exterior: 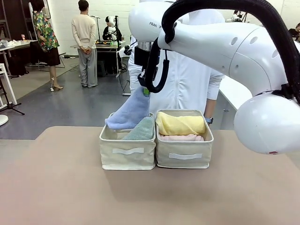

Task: Sort the towels based on their folding style.
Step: Pick up another triangle-folded towel from the table and place it in the left Fabric basket.

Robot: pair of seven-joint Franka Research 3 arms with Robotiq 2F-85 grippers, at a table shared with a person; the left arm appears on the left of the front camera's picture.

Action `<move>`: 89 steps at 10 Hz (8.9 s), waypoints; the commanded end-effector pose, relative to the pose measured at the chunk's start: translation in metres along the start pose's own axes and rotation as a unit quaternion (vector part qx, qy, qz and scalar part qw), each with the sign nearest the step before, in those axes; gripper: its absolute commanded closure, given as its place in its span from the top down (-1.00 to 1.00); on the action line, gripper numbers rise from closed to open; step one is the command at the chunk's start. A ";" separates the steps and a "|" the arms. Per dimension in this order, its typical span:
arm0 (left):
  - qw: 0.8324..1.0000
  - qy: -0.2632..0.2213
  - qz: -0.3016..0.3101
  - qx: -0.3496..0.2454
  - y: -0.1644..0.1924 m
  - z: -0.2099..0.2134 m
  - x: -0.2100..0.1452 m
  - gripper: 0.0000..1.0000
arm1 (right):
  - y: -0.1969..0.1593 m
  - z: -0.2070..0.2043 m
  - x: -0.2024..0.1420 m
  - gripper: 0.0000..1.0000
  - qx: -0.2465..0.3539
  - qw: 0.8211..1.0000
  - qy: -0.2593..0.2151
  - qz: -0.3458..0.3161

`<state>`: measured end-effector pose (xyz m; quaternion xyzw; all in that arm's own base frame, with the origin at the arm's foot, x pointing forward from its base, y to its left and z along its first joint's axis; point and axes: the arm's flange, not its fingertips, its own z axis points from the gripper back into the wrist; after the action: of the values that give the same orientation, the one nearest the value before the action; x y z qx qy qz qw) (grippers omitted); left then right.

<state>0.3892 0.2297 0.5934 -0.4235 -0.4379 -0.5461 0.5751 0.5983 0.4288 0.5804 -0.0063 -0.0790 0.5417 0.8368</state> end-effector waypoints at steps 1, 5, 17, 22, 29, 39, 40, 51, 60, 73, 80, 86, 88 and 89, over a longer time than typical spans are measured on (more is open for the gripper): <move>1.000 -0.007 -0.010 0.003 -0.003 0.000 0.000 1.00 | -0.003 -0.004 0.008 -0.77 0.022 1.000 0.006 0.014; 1.000 -0.007 -0.010 0.003 -0.003 0.000 0.000 1.00 | -0.008 -0.018 0.017 -0.77 0.029 0.999 0.035 0.012; 1.000 -0.007 -0.010 0.003 -0.003 0.000 0.000 1.00 | -0.032 -0.073 -0.023 -0.77 0.053 0.996 -0.063 0.043; 1.000 -0.007 -0.010 0.003 -0.003 0.000 0.000 1.00 | -0.035 -0.092 -0.044 -0.77 0.064 0.989 -0.058 0.116; 1.000 -0.007 -0.010 0.003 -0.003 0.000 0.000 1.00 | -0.024 -0.139 -0.056 -0.77 0.134 0.984 -0.033 0.116; 1.000 -0.007 -0.010 0.003 -0.003 0.000 0.000 1.00 | -0.023 -0.141 -0.057 1.00 0.133 0.984 -0.020 0.113; 1.000 -0.007 -0.010 0.003 -0.003 0.000 0.000 1.00 | -0.023 -0.138 -0.057 1.00 0.131 0.985 -0.020 0.113; 1.000 -0.007 -0.010 0.003 -0.003 0.000 0.000 1.00 | 0.075 -0.018 -0.239 1.00 0.081 0.995 0.049 -0.022; 1.000 -0.007 -0.010 0.003 -0.003 0.000 0.000 1.00 | 0.185 -0.033 -0.427 1.00 -0.048 0.971 0.135 -0.192; 1.000 -0.007 -0.010 0.003 -0.003 0.000 0.000 1.00 | 0.044 -0.026 -0.439 1.00 -0.065 0.976 0.002 -0.208; 1.000 -0.007 -0.010 0.003 -0.003 0.000 0.000 1.00 | 0.020 0.090 -0.566 1.00 0.087 0.950 -0.290 0.081; 1.000 -0.007 -0.010 0.003 -0.003 0.000 0.000 1.00 | -0.062 0.074 -0.684 1.00 0.218 0.792 -0.560 0.105; 1.000 -0.007 -0.010 0.003 -0.003 0.000 0.000 1.00 | -0.066 0.062 -0.690 1.00 0.179 0.772 -0.608 -0.035; 1.000 -0.007 -0.010 0.003 -0.003 0.000 0.000 1.00 | -0.039 0.071 -0.683 1.00 0.186 0.781 -0.587 0.107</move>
<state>0.3889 0.2303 0.5932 -0.4234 -0.4382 -0.5455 0.5754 0.3632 -0.2274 0.5505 0.4847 -0.4620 0.4802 0.5666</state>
